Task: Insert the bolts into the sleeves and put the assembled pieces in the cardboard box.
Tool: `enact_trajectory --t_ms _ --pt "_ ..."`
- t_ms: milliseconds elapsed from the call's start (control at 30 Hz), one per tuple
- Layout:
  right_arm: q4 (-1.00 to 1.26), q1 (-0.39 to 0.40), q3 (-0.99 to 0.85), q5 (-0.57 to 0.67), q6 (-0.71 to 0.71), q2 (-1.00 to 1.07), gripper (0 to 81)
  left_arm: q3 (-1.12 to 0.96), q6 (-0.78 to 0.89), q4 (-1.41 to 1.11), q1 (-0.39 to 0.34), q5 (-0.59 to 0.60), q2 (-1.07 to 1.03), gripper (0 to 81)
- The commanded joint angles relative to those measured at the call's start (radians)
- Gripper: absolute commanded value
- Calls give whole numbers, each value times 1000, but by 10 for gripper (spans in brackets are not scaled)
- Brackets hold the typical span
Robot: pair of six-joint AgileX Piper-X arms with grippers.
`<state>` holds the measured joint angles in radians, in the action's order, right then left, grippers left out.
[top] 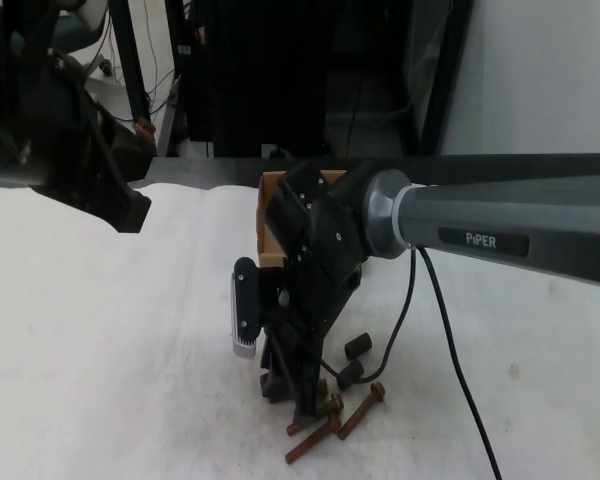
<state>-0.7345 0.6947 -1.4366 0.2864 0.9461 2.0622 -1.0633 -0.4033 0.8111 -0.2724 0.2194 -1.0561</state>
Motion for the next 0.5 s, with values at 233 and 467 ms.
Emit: enact_trajectory --t_ms 233,467 --pt "-67 -18 10 -48 19 30 273 -3 -2 -5 1 -5 0 2" --pt "-65 -18 10 -52 18 30 9 -3 -2 -5 1 -5 0 2"
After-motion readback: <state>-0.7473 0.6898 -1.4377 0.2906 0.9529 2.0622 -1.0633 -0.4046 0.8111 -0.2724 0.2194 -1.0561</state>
